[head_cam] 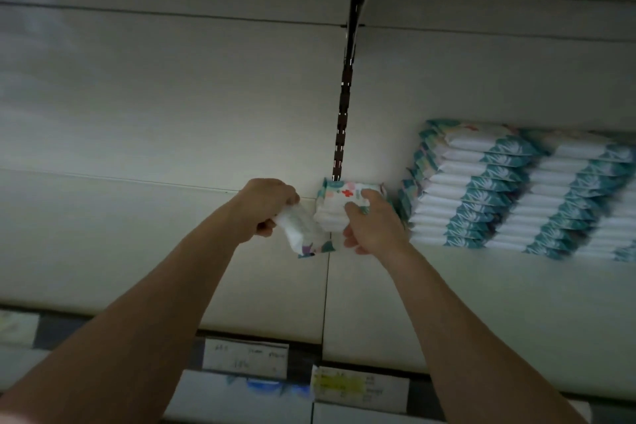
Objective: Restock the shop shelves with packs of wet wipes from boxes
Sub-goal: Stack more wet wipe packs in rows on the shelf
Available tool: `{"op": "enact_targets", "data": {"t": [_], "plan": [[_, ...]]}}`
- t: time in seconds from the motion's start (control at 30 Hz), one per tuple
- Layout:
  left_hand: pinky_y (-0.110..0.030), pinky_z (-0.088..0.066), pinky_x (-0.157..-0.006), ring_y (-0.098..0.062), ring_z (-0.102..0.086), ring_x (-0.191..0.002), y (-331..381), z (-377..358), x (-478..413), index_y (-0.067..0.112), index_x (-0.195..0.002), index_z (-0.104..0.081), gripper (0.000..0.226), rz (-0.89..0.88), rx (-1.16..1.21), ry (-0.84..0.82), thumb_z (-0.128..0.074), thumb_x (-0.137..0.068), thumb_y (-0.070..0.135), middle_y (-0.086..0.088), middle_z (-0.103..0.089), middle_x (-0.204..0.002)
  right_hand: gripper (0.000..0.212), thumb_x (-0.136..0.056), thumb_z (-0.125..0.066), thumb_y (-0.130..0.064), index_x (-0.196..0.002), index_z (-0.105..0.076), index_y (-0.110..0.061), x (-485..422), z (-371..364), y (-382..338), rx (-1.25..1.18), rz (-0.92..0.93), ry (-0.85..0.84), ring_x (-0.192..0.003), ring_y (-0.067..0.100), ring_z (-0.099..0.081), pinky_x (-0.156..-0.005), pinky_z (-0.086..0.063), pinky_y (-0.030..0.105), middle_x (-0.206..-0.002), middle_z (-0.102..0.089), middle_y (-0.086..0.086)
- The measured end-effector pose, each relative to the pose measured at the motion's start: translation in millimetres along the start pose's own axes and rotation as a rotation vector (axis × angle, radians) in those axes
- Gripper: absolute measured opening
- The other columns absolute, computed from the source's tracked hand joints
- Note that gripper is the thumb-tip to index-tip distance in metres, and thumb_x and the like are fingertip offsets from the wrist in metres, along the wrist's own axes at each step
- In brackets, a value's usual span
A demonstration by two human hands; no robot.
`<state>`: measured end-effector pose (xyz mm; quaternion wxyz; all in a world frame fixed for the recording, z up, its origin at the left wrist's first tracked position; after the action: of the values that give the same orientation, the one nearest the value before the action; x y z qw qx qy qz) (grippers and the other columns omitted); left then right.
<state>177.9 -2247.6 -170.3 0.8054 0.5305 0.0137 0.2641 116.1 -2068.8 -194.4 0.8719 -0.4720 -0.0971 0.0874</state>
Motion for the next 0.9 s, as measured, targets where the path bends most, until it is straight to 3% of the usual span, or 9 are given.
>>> {"op": "enact_targets", "data": {"t": [0.07,0.17,0.27,0.33,0.47,0.57,0.7,0.8,0.9], "plan": [[-0.032,-0.047,-0.066,-0.025,-0.057,-0.078,-1.2,-2.3,2.7,0.015,-0.093,-0.069,0.012,-0.027,0.098,-0.035,-0.058,-0.089,0.018,-0.015,-0.063,-0.094,0.031,-0.099,-0.046,-0.036,-0.121,-0.052,-0.017,14.5,-11.8,-5.8,-0.234,-0.127,-0.177,-0.079,0.019,-0.067,-0.062,-0.058,0.028,-0.101,-0.067,0.011],[-0.034,-0.048,-0.07,-0.024,-0.06,-0.088,-3.7,-9.2,-1.2,0.019,-0.122,-0.06,0.031,-0.043,0.223,-0.076,-0.057,-0.091,0.017,-0.011,-0.064,-0.106,0.018,-0.093,-0.058,-0.034,-0.1,-0.06,-0.017,24.3,-21.9,-7.3,-0.366,-0.159,-0.347,-0.078,0.015,-0.066,-0.061,-0.054,0.024,-0.094,-0.07,0.004],[-0.031,-0.054,-0.063,-0.024,-0.064,-0.088,-7.7,-21.1,-0.9,0.011,-0.139,-0.04,0.056,0.033,0.323,-0.127,-0.065,-0.089,0.018,-0.014,-0.063,-0.112,0.001,-0.089,-0.065,-0.019,-0.09,-0.065,-0.019,17.1,-5.7,-4.7,-0.472,-0.107,-0.228,-0.067,0.009,-0.056,-0.053,-0.044,0.018,-0.083,-0.067,0.0],[-0.032,-0.055,-0.063,-0.023,-0.066,-0.086,-7.7,-29.5,0.0,0.001,-0.134,-0.046,0.05,0.06,0.341,-0.165,-0.065,-0.089,0.014,-0.014,-0.065,-0.109,0.005,-0.088,-0.066,-0.014,-0.09,-0.065,-0.018,15.1,4.9,-2.4,-0.513,-0.111,-0.181,-0.067,0.009,-0.057,-0.053,-0.045,0.018,-0.082,-0.065,0.0],[-0.039,-0.051,-0.083,-0.029,-0.06,-0.103,2.6,-41.3,-0.7,-0.001,-0.129,-0.05,0.04,0.037,0.413,-0.232,-0.058,-0.089,0.0,-0.017,-0.059,-0.12,0.021,-0.085,-0.064,-0.001,-0.104,-0.067,-0.009,18.5,17.0,-2.6,-0.49,-0.051,-0.179,-0.071,0.01,-0.06,-0.057,-0.051,0.018,-0.086,-0.066,0.001],[-0.037,-0.055,-0.079,-0.028,-0.063,-0.095,6.2,-39.0,2.3,0.005,-0.123,-0.053,0.035,0.069,0.378,-0.192,-0.061,-0.091,0.019,-0.015,-0.06,-0.111,0.03,-0.081,-0.066,0.006,-0.108,-0.066,-0.006,17.9,33.0,-7.2,-0.419,0.1,-0.043,-0.072,0.008,-0.059,-0.056,-0.05,0.013,-0.094,-0.064,0.002],[-0.042,-0.06,-0.067,-0.036,-0.07,-0.085,12.1,-55.5,10.8,0.004,-0.111,-0.053,0.057,0.165,0.607,-0.344,-0.056,-0.087,0.056,-0.026,-0.064,-0.107,0.026,-0.079,-0.065,0.01,-0.091,-0.063,-0.013,20.5,39.8,-16.8,-0.369,0.244,-0.002,-0.075,0.003,-0.056,-0.057,-0.045,0.005,-0.087,-0.06,-0.007],[-0.038,-0.061,-0.062,-0.032,-0.071,-0.076,12.6,-60.9,9.2,0.002,-0.107,-0.056,0.038,0.152,0.643,-0.347,-0.059,-0.09,0.036,-0.025,-0.068,-0.096,0.028,-0.081,-0.059,0.011,-0.087,-0.067,-0.015,21.2,35.1,-16.2,-0.339,0.241,-0.046,-0.08,0.008,-0.059,-0.064,-0.048,0.01,-0.092,-0.064,-0.004],[-0.029,-0.058,-0.055,-0.024,-0.069,-0.06,11.8,-59.0,7.2,0.001,-0.094,-0.056,0.014,0.15,0.685,-0.357,-0.047,-0.088,0.01,-0.019,-0.068,-0.079,0.028,-0.085,-0.052,0.007,-0.079,-0.068,-0.016,20.6,37.8,-10.6,-0.566,0.128,-0.051,-0.087,0.015,-0.064,-0.079,-0.056,0.025,-0.088,-0.066,-0.002]]}}
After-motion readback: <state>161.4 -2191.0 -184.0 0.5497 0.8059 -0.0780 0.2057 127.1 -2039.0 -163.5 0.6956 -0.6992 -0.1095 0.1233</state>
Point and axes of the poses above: each hand's wrist, its own x-axis away from the middle knuckle, its own z-axis out of the back of the hand, y = z × x, the point moved 8 cm from there along -x, towards the middle knuckle
